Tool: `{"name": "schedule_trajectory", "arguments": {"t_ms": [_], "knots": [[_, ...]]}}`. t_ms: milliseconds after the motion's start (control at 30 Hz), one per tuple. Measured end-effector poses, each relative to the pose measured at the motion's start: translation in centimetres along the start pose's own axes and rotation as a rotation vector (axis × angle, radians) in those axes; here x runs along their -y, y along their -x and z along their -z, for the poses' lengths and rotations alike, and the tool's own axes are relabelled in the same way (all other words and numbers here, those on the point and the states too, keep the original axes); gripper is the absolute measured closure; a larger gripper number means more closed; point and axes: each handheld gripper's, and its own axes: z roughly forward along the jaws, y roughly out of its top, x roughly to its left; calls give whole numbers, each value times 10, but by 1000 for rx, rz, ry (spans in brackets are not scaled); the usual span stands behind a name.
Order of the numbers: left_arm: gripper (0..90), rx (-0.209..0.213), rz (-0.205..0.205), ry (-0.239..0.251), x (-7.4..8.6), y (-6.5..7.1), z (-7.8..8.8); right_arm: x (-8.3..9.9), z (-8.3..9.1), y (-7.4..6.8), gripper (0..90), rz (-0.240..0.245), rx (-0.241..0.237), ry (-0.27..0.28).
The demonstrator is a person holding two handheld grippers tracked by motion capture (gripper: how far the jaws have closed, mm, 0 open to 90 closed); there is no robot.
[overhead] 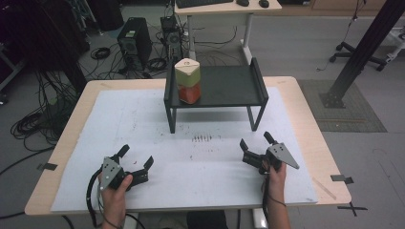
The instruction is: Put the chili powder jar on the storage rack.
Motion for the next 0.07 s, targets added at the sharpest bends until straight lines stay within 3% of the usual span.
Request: {"name": "schedule_trajectory", "arguments": {"t_ms": [67], "knots": [[2, 1, 1, -1, 0, 0, 0, 0, 0, 0, 5, 0, 0, -1]]}}
